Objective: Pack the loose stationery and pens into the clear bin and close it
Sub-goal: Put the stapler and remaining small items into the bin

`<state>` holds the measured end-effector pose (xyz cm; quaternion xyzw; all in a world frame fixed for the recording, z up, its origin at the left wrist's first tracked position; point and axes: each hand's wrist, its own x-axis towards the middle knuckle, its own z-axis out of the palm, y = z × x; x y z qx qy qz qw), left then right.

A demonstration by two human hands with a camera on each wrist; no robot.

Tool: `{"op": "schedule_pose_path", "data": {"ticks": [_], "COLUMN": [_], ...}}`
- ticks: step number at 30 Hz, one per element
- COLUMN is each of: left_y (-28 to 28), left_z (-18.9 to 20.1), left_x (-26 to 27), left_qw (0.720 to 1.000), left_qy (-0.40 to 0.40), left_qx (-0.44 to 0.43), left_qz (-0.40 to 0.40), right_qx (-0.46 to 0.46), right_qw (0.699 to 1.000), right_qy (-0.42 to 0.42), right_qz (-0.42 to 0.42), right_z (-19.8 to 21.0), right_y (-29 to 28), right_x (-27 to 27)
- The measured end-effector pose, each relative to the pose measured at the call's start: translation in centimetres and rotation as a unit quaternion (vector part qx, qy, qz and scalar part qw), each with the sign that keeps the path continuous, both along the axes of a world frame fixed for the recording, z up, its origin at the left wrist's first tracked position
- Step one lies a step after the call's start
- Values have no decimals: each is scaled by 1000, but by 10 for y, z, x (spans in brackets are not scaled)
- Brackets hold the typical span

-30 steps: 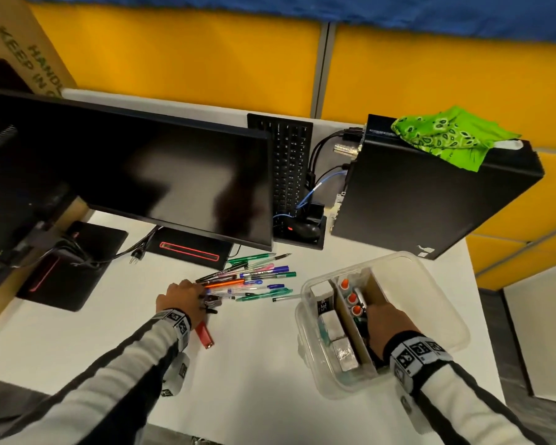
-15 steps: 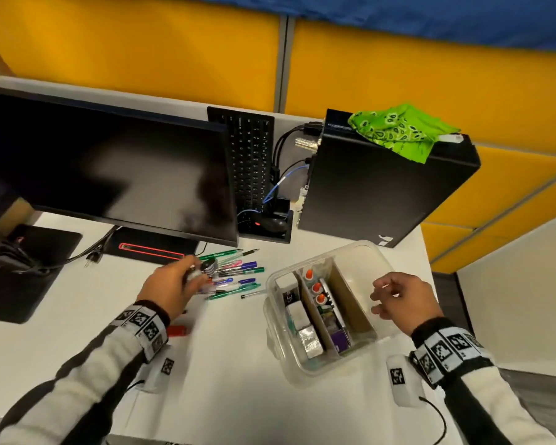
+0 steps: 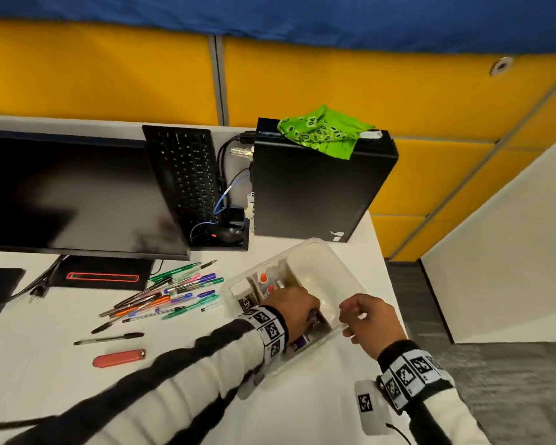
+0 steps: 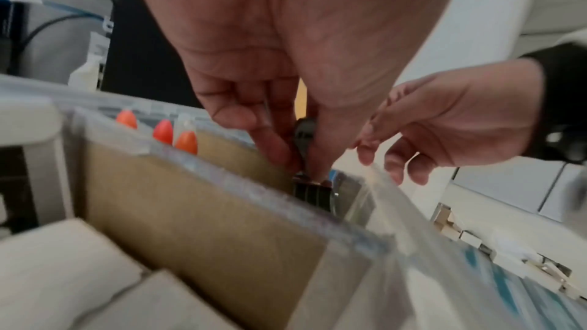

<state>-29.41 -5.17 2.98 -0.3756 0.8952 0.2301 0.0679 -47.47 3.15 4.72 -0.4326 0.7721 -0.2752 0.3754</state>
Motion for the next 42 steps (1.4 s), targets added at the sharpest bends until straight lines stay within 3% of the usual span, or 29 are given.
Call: {"op": "schedule_pose_path", "data": {"ticks": [11, 17, 23, 28, 32, 35, 37, 40, 42], "left_y": [-4, 6, 10, -2, -10, -5, 5, 19, 27], "left_z": [-9, -5, 3, 26, 26, 1, -20, -63, -79], "left_x": [-12, -17, -9, 52, 146, 223, 265, 310, 324], "left_qw": [981, 989, 984, 954, 911, 893, 885, 905, 901], "left_qy": [4, -4, 63, 195, 243, 136, 35, -160, -205], "left_qx": [151, 107, 99, 90, 28, 16, 73, 65, 38], "left_qz": [124, 99, 134, 211, 332, 428, 459, 390, 381], "right_qx": [-42, -46, -49, -24, 2, 25, 70, 147, 163], "right_qw": [997, 996, 994, 991, 981, 966, 949, 909, 895], "right_qy": [45, 62, 69, 76, 133, 192, 245, 320, 341], "right_qz": [35, 53, 76, 107, 144, 170, 188, 223, 235], "right_z": [-13, -12, -6, -7, -2, 3, 5, 6, 4], "right_y": [13, 9, 7, 5, -2, -8, -13, -17, -16], "right_x": [-1, 3, -3, -2, 9, 22, 32, 45, 52]}}
